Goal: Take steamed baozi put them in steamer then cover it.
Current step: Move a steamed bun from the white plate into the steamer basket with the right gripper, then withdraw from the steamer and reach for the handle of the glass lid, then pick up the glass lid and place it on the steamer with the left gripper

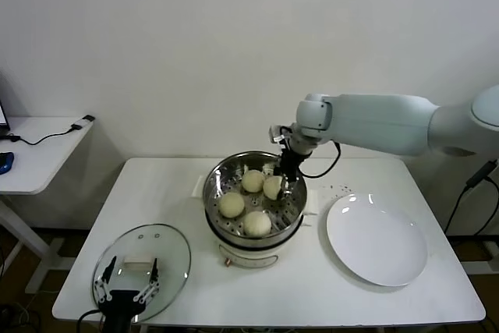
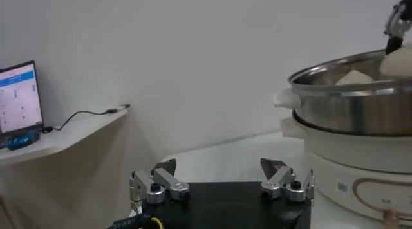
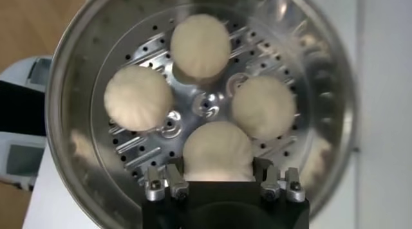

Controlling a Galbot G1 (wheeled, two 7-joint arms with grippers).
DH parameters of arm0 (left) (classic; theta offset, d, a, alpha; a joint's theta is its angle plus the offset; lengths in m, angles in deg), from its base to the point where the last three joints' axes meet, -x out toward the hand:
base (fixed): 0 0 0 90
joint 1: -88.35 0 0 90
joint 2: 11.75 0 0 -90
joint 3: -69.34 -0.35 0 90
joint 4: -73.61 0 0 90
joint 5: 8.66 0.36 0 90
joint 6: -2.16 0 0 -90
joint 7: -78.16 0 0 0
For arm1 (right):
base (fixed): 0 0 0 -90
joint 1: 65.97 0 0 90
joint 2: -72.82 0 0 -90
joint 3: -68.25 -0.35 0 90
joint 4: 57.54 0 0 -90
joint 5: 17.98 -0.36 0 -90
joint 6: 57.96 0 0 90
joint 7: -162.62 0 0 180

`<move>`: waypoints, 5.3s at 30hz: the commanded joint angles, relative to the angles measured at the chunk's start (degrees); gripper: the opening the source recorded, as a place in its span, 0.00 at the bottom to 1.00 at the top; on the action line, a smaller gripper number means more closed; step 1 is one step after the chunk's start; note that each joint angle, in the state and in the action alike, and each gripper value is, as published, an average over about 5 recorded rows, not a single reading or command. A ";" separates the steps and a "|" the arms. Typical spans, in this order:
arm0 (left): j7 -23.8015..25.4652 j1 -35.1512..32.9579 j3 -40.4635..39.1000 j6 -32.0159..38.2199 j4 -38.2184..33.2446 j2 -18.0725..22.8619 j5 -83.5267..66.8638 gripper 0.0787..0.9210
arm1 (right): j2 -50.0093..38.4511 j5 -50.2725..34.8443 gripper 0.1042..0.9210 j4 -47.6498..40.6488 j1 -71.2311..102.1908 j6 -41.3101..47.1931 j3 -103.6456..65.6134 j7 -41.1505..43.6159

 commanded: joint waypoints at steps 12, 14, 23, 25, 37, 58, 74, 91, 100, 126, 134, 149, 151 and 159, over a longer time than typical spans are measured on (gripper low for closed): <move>-0.03 0.04 -0.04 0.27 0.47 -0.15 0.03 0.88 | -0.77 -0.02 0.87 0.45 0.66 -0.17 0.27 0.37; -0.04 0.04 -0.04 0.30 0.47 -0.16 0.04 0.88 | -1.84 -0.04 0.88 0.69 -0.21 -0.67 -0.25 1.08; -0.06 0.07 -0.22 0.52 0.50 -0.15 0.27 0.88 | -9.90 -2.15 0.88 1.90 -3.55 -6.12 -5.85 2.55; -0.07 0.09 -0.23 0.55 0.51 -0.08 0.37 0.88 | -12.72 -3.72 0.88 2.94 -3.51 -9.36 -7.57 0.43; 0.04 0.23 0.82 0.81 0.56 0.61 0.85 0.88 | -36.44 -7.84 0.88 17.99 18.54 -27.50 -32.36 -28.77; -1.94 -1.04 3.57 3.24 0.22 1.58 29.96 0.88 | -33.12 -0.19 0.88 26.36 98.89 -27.84 -117.00 -39.00; -8.57 7.45 8.96 3.00 13.77 -0.44 86.12 0.88 | -20.59 6.57 0.88 29.63 116.84 -18.89 -134.80 -39.20; -15.03 16.74 8.92 2.48 26.22 -1.24 86.08 0.88 | -16.12 13.02 0.88 27.15 119.38 -20.27 -135.40 -38.12; -15.90 17.74 8.35 2.26 26.96 -1.28 83.59 0.88 | -15.36 14.62 0.88 26.37 118.78 -20.59 -134.77 -38.14; -17.51 22.49 6.54 1.54 32.07 -1.46 81.08 0.85 | -12.93 18.18 0.88 24.09 120.22 -22.97 -135.53 -36.68; -16.79 22.50 6.33 1.89 31.65 -1.68 80.33 0.59 | -12.14 19.58 0.88 22.75 120.33 -23.82 -135.47 -35.93; -16.37 21.19 6.08 2.45 27.59 -2.62 76.61 0.10 | -11.23 20.41 0.88 21.22 120.58 -24.70 -136.27 -35.16; -16.09 20.12 6.08 2.17 25.19 -3.10 75.38 0.08 | -11.24 20.42 0.88 21.04 120.50 -24.75 -136.38 -35.12; -13.35 14.05 6.12 -2.11 11.47 -6.06 70.66 0.07 | -11.44 20.66 0.88 20.21 119.62 -24.94 -136.48 -35.10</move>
